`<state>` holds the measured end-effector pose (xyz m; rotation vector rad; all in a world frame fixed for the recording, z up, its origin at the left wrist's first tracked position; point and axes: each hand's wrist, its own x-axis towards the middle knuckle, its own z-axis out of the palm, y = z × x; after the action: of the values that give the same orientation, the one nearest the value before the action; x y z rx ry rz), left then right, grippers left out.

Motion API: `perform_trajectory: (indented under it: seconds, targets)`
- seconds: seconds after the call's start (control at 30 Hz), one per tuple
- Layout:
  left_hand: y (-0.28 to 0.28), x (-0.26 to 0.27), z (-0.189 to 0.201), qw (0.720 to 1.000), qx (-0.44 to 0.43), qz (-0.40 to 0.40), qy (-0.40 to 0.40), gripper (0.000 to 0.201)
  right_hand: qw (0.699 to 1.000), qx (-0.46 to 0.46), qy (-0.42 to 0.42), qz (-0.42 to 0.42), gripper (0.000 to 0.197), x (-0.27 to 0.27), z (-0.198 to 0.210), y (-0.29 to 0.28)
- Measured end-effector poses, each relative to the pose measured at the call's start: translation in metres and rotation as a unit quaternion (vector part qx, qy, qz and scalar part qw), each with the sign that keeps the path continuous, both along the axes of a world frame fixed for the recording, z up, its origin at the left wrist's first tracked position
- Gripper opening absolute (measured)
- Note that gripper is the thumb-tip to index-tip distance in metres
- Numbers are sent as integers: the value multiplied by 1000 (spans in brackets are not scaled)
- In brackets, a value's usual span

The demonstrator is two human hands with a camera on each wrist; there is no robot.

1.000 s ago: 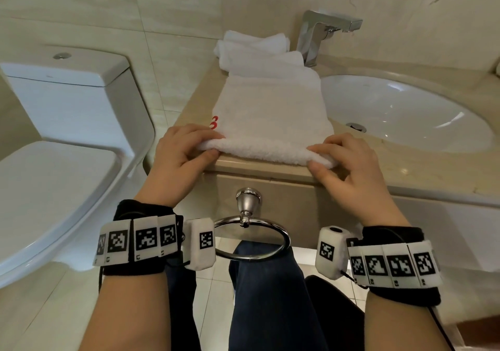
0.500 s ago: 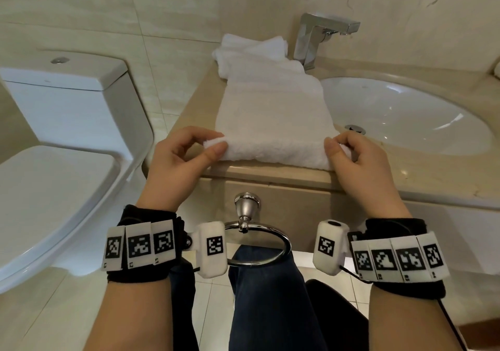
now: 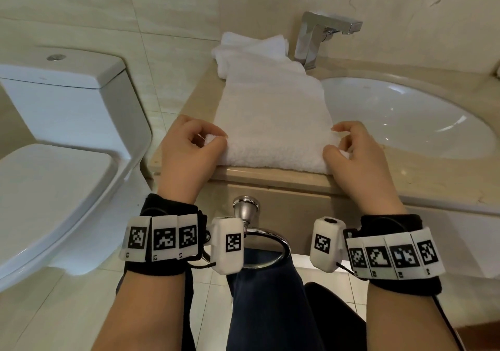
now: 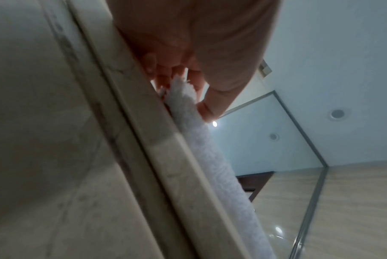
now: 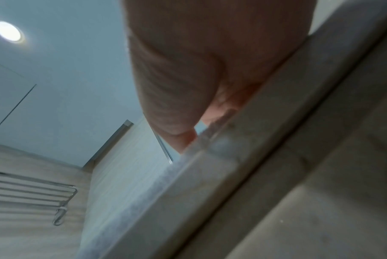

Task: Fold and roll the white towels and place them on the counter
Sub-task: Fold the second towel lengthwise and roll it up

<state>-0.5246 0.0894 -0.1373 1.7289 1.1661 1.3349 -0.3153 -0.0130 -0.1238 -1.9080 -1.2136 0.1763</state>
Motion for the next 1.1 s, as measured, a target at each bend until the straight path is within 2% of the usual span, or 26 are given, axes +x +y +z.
perform_trajectory:
  seconds: [0.13, 0.3, 0.47, 0.6, 0.73, 0.97, 1.1]
  targets:
    - [0, 4, 2, 1000, 16, -1, 25, 23, 999, 6, -29, -16, 35, -1, -2, 4]
    - [1, 13, 4, 992, 89, -40, 82, 32, 989, 54, -139, -8, 31, -8, -6, 5]
    - [3, 12, 3, 974, 162, -49, 153, 23, 987, 124, -100, 12, 20, -8, -9, 1]
    - [2, 5, 2, 967, 178, -82, 162, 21, 979, 119, -163, 19, 7, -7, -11, -1]
    - [-5, -4, 1, 977, 134, -101, 135, 18, 976, 117, -178, 43, 26, -5, -18, -10]
    - [-7, -8, -6, 948, 172, -148, 223, 36, 970, 77, -216, 82, 40, -4, -22, -20]
    - [-7, -16, -8, 959, 161, -178, 147, 36, 969, 69, -213, 105, 40, -2, -24, -22]
